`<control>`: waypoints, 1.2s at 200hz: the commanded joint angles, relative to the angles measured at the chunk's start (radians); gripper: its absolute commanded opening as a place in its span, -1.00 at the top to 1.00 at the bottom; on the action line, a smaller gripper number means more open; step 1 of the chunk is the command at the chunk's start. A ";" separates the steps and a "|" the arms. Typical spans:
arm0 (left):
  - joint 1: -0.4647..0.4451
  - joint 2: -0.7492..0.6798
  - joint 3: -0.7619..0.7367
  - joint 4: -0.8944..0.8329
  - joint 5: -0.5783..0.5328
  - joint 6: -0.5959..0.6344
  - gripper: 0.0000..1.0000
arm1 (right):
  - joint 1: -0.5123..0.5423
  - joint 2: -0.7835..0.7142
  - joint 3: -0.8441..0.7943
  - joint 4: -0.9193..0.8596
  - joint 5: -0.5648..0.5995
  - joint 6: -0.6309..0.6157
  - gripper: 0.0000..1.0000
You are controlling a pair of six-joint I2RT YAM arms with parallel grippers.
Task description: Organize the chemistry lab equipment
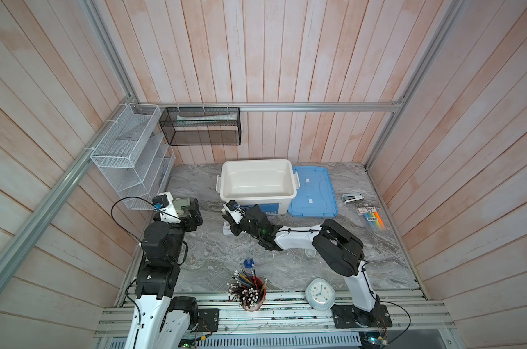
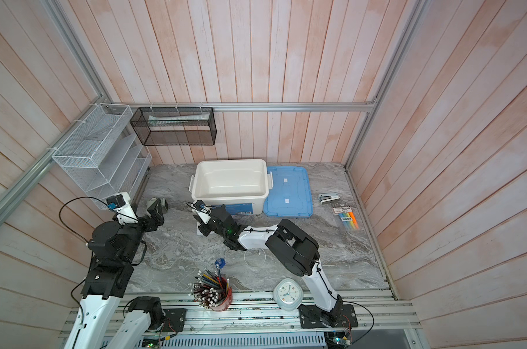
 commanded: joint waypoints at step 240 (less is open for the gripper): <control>-0.493 0.510 0.399 -0.088 -0.150 0.381 -0.72 | -0.325 -0.956 -0.461 -0.464 0.113 0.210 0.07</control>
